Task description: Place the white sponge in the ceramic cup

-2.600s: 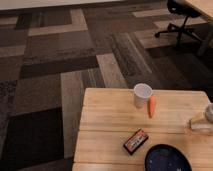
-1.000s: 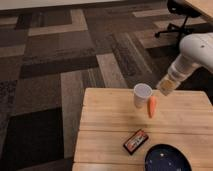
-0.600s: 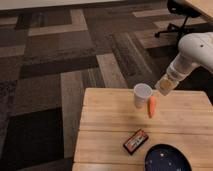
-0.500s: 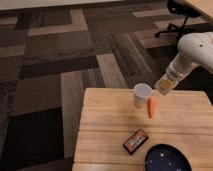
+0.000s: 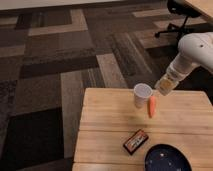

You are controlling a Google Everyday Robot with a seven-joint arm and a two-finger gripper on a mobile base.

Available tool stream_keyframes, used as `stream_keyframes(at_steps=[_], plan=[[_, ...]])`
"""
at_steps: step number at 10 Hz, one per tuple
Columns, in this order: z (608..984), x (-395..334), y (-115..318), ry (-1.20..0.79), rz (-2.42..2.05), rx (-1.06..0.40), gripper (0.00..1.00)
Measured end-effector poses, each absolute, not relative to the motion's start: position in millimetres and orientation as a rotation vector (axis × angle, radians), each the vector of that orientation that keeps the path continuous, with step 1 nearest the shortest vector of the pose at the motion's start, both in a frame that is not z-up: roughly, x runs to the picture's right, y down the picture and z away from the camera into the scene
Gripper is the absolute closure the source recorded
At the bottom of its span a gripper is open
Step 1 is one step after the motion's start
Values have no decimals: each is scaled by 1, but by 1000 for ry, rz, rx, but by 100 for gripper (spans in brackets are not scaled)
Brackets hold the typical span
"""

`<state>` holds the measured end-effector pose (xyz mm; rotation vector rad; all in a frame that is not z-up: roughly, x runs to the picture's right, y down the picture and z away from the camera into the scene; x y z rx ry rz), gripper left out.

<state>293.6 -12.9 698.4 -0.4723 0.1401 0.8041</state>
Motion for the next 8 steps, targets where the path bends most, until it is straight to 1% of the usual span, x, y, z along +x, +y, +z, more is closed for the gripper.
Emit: stream_keyframes(at_steps=[4,5,7,8], plan=[[699,294,-14,141,803,-471,96],[703,298,-22,164,770,-448,96],[715,276,-42,191,636,-413,96],[716,265,-44,187,606,-417,96]])
